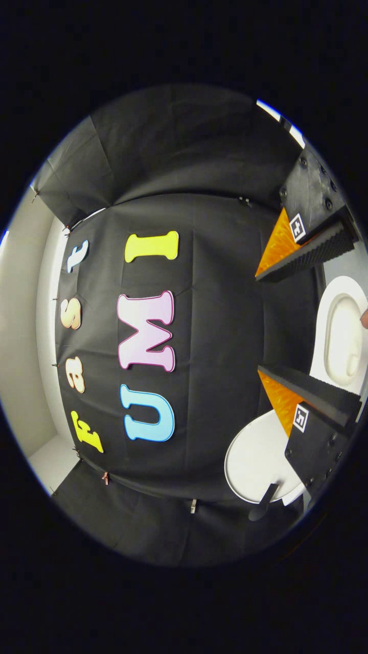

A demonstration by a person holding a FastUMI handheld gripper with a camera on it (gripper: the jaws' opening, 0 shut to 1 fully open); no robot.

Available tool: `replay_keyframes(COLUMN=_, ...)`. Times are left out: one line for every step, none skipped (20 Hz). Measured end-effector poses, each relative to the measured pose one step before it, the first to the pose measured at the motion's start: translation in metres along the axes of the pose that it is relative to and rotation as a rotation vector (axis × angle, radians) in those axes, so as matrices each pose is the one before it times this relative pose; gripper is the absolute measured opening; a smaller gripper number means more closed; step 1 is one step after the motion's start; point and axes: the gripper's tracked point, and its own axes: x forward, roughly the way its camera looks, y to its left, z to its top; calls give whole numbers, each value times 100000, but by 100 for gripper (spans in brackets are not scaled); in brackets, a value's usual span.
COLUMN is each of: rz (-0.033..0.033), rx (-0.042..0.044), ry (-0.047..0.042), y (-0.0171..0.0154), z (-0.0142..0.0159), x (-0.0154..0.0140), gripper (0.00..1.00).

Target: Open the toilet lid.

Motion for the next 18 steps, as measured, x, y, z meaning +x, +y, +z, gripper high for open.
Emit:
replay_keyframes(rz=-210, rx=54, ry=471, y=-260, z=-79, x=68, gripper=98)
replay_keyframes(rz=-508, rx=-123, ry=-93, y=-308, z=37, x=24, gripper=98)
replay_keyframes(rz=-66, rx=267, ry=-92, y=-258, z=129, x=62, gripper=98)
replay_keyframes(rz=-364, rx=494, ry=355, y=-135, z=-8, x=-7, gripper=98)
replay_keyframes(rz=165, rx=612, ry=-66, y=-116, z=42, x=36, gripper=98)
replay_keyframes(rz=-334, rx=15, ry=67, y=-164, z=33, x=32, gripper=98)
replay_keyframes(rz=-324, rx=-524, ry=172, y=-204, z=-174, x=62, gripper=98)
replay_keyframes(rz=-144, rx=-436, ry=653, y=-116, z=-148, x=88, gripper=98)
replay_keyframes(rz=-212, rx=-112, ry=113, y=-103, z=-5, x=5, gripper=98)
replay_keyframes(rz=-242, rx=111, ry=-6, y=-56, z=39, x=4, gripper=99)
replay_keyframes(rz=188, rx=-48, ry=-228, y=60, z=41, x=-66, gripper=98)
replay_keyframes(rz=-130, rx=-148, ry=-103, y=26, z=55, x=-35, gripper=98)
replay_keyframes(rz=407, rx=-263, ry=-97, y=45, z=41, x=-27, gripper=98)
replay_keyframes(rz=-188, rx=-390, ry=-169, y=66, z=14, x=-120, gripper=98)
replay_keyframes(rz=-115, rx=-497, ry=-174, y=-81, z=67, x=63, gripper=98)
replay_keyframes(rz=241, rx=149, ry=153, y=43, z=-88, x=45, gripper=98)
replay_keyframes(rz=132, rx=385, ry=555, y=106, z=-188, x=59, gripper=98)
replay_keyframes(rz=73, rx=78, ry=111, y=18, z=-68, x=-80, gripper=98)
